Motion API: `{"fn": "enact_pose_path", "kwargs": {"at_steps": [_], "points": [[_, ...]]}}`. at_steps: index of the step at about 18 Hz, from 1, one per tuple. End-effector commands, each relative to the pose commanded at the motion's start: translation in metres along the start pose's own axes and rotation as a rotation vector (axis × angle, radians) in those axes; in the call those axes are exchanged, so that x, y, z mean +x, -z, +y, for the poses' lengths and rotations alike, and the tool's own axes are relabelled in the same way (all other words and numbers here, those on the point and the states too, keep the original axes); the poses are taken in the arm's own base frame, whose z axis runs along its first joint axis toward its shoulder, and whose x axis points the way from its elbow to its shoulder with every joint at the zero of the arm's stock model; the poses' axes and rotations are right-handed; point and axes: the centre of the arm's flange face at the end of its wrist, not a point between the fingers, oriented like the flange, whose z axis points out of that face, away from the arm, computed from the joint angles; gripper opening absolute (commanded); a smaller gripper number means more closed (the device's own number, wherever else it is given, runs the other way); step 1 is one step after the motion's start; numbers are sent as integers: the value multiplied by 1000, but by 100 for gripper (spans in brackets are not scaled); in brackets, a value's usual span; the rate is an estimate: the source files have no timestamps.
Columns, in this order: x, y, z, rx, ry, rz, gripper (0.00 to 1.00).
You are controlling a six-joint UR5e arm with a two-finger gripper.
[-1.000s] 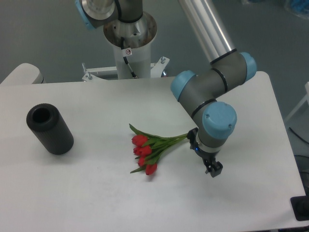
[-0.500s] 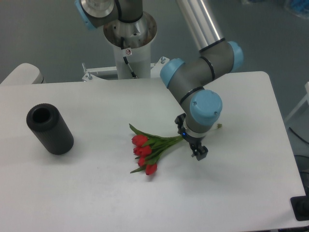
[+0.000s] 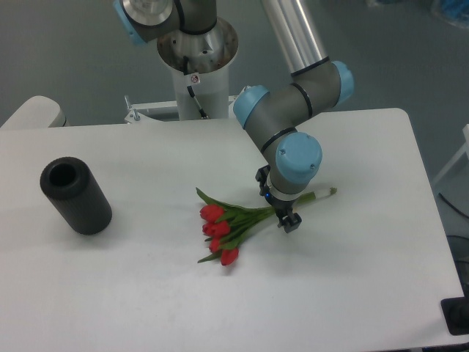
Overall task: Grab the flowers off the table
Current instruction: 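Lower the gripper onto the tulip stems and close it around them, then lift the grasped tulips off the table and pull them back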
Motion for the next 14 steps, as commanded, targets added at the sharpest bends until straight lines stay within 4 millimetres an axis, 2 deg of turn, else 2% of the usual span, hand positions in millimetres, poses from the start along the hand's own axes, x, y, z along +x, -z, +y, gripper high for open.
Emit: {"fn": "enact_pose_path", "kwargs": {"at_steps": [4, 10, 14], "points": [[-4, 6, 1, -2, 13, -12, 0], [-28, 39, 3, -8, 24, -73, 0], [-42, 53, 4, -6, 83, -104, 0]]}}
